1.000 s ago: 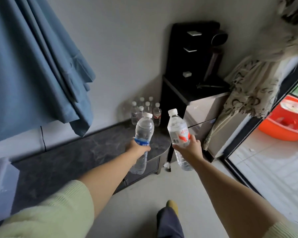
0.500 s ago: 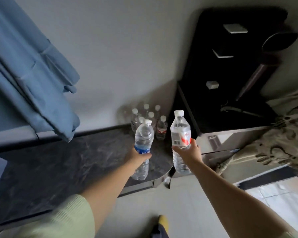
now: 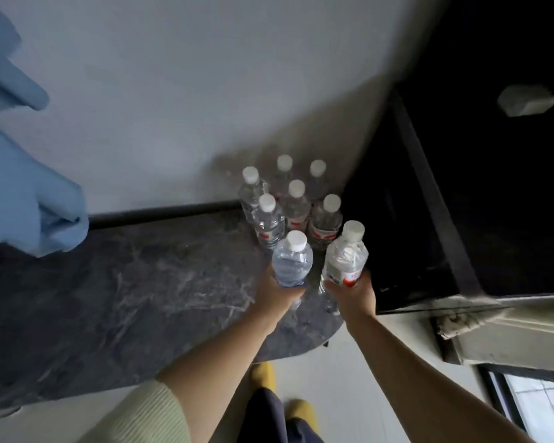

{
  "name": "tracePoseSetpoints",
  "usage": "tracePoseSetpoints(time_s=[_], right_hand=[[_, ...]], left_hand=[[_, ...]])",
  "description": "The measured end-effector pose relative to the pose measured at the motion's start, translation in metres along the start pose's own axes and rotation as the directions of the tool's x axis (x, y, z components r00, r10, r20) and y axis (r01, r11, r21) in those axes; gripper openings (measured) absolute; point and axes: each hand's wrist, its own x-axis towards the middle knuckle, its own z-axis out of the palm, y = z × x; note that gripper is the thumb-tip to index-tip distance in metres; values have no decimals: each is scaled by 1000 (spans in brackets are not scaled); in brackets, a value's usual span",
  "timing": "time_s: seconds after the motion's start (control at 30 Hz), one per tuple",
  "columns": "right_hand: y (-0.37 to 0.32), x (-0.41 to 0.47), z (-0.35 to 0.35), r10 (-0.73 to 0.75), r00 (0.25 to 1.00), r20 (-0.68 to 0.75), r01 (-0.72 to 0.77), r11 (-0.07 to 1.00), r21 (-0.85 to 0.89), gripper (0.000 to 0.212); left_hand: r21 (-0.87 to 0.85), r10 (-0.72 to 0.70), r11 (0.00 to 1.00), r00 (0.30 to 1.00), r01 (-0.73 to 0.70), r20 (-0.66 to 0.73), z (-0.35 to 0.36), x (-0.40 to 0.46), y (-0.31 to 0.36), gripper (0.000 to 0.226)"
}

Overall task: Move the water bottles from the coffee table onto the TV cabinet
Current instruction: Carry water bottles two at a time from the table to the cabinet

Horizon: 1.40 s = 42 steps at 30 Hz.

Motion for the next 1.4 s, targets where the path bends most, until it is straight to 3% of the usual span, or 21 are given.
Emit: tracePoseSetpoints(time_s=[0.27, 0.43, 0.6, 0.77, 0.97, 1.17, 1.4], right_hand=[[23, 53, 42, -104, 992, -66, 102, 994, -27, 72], [30, 70, 51, -119, 992, -38, 119, 993, 7, 77], [37, 76, 49, -128, 992, 10, 127, 990, 65, 79], [35, 74, 45, -122, 991, 52, 117, 990, 83, 102], [29, 55, 22, -84, 979, 186, 66, 992, 104, 95], [-11, 22, -13, -99, 968, 232, 97, 995, 19, 107], [-82, -36, -66, -249, 936, 250, 291, 945, -150, 101]], left_hand=[[-30, 108, 994, 993, -109, -54, 32, 81, -31, 45], [-7, 216, 976, 973, -217, -79, 48, 100, -34, 58], [72, 290, 956, 954, -285, -74, 54, 113, -38, 56], [141, 326, 939, 942, -314, -76, 54, 114, -38, 53], [111, 255, 962, 967, -251, -20, 46, 93, -33, 87], [105, 221, 969, 975, -222, 22, 25, 45, 11, 90], [225, 269, 936, 962, -272, 46, -5, -17, 99, 90]])
